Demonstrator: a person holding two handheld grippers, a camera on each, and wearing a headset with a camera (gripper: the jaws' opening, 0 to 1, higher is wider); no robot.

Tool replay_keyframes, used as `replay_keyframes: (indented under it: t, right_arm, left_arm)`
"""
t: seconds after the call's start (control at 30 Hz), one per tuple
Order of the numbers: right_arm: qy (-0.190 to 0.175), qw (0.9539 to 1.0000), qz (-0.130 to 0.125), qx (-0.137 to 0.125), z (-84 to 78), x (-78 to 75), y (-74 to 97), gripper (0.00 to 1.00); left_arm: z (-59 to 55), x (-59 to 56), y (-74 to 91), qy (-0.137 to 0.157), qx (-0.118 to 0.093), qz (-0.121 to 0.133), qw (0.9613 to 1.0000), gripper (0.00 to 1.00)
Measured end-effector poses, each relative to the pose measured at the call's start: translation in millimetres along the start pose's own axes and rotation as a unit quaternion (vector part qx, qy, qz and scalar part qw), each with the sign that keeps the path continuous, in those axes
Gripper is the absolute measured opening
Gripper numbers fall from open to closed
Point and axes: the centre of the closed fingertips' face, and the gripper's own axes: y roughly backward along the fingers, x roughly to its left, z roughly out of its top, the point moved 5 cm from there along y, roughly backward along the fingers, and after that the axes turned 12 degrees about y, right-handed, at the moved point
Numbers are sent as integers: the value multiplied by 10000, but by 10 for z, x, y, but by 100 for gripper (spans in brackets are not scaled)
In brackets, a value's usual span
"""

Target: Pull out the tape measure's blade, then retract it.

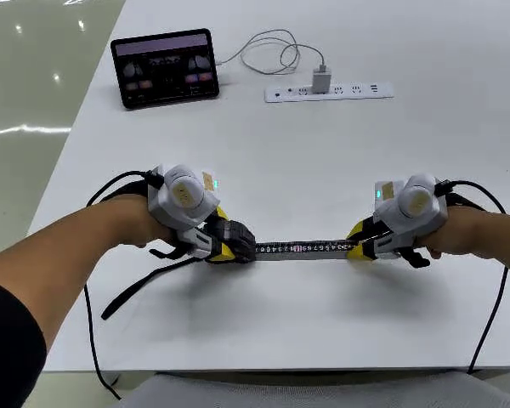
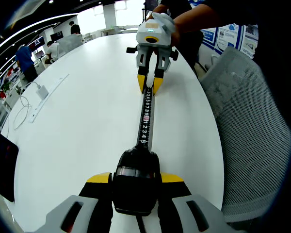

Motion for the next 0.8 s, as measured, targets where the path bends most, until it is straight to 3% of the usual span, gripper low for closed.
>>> replay_keyframes:
  t: [0.8]
  right_arm:
    - [-79, 10000, -44, 27, -141, -14, 75, 11]
  left_arm:
    - [-12, -8, -11, 21, -9, 20, 10000, 31]
